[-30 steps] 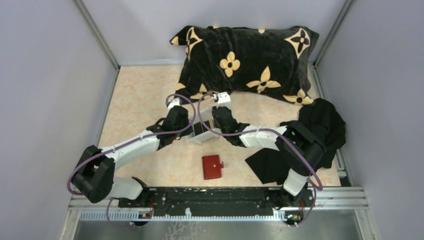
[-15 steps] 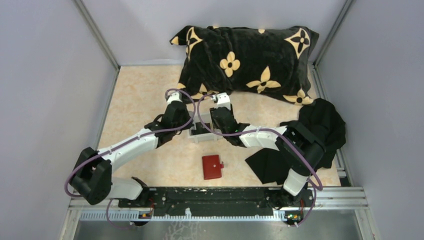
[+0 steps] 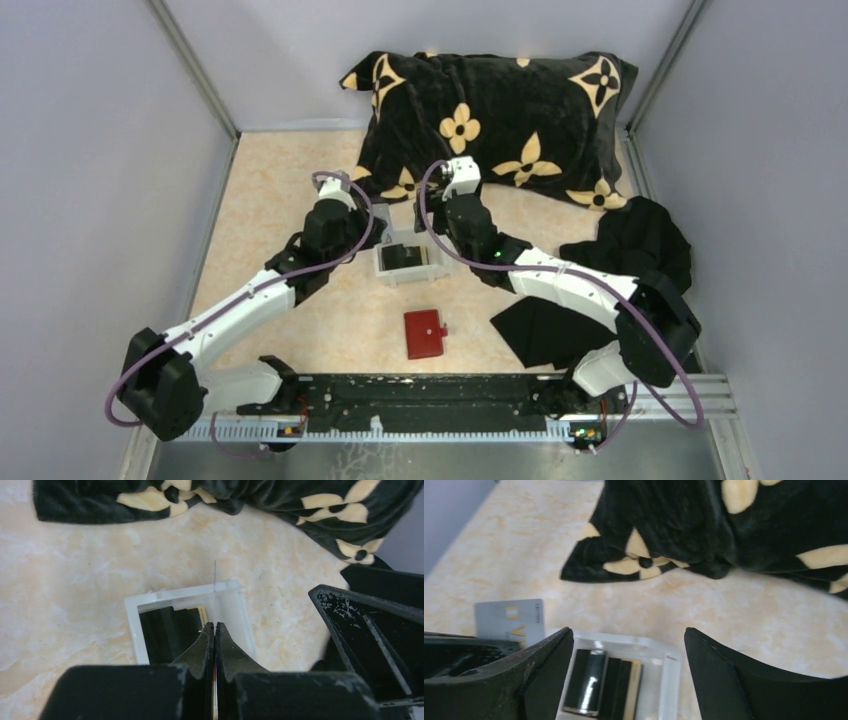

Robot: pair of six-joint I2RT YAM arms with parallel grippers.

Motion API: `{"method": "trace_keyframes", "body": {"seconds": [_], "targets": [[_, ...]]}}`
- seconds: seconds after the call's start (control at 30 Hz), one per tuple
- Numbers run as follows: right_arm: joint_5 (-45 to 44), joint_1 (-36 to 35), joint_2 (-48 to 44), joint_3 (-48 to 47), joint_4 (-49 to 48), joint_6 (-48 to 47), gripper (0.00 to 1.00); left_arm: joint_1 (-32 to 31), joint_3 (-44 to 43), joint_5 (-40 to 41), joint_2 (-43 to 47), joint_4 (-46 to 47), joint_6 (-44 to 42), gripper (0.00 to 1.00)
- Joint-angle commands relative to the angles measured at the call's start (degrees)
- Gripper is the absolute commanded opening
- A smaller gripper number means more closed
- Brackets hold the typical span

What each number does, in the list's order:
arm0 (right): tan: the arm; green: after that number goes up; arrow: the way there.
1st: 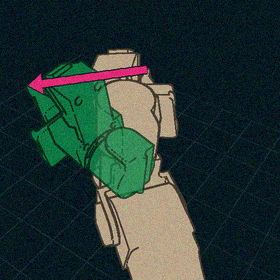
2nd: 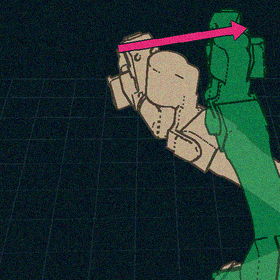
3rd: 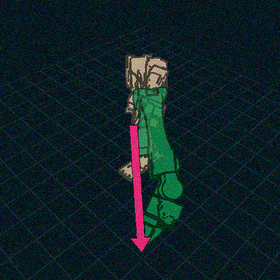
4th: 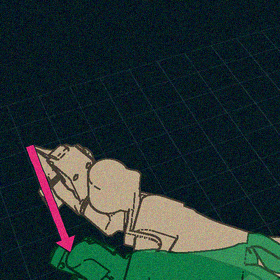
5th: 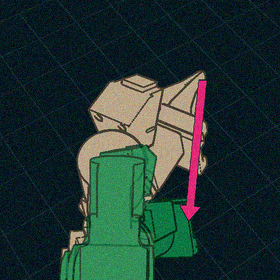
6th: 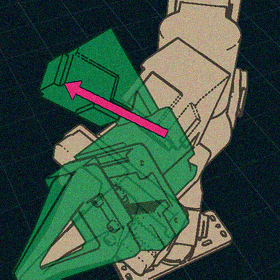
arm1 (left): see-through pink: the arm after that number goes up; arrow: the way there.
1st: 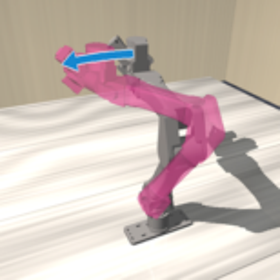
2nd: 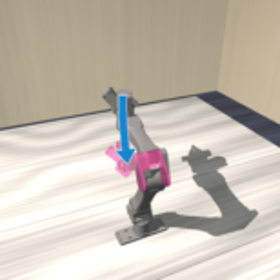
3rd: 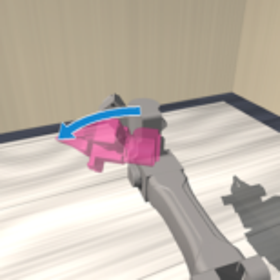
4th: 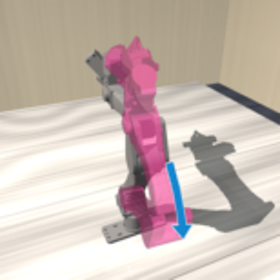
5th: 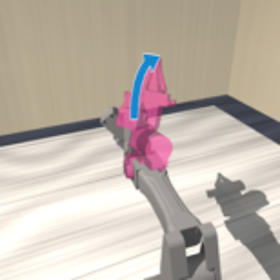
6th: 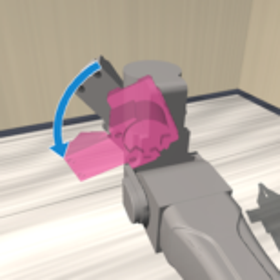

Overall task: Put the credit cards into the card holder
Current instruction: Pick up the credit card from the storage box.

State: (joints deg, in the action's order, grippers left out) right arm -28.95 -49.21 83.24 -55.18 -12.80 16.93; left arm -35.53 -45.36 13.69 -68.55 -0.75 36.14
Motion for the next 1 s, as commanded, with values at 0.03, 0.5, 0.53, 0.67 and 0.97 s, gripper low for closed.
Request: {"method": "trace_keyframes", "body": {"seconds": [0.03, 0.5, 0.53, 0.67, 0.97], "targets": [[10.45, 0.12, -6.17, 3.34, -2.17, 5.37, 0.72, 0.54, 4.6, -9.05, 5.48, 6.69, 1.29, 0.0], [32.69, 0.99, -19.01, 17.06, -10.08, 15.8, 0.51, 0.64, 13.39, -25.31, 10.56, 18.66, 10.96, 0.0], [33.84, 1.49, -19.18, 17.7, -10.82, 16.36, 0.52, 0.64, 13.71, -25.97, 10.69, 19.41, 11.32, 0.0], [38.3, 4.2, -19.43, 20.73, -14.12, 19.78, 0.53, 0.64, 14.98, -27.32, 10.9, 21.43, 12.71, 0.0], [47.53, 9.64, -18.83, 26.49, -24.19, 25.79, 0.55, 0.88, 19.46, -30.67, 10.02, 29.41, 18.56, 0.0]]}}
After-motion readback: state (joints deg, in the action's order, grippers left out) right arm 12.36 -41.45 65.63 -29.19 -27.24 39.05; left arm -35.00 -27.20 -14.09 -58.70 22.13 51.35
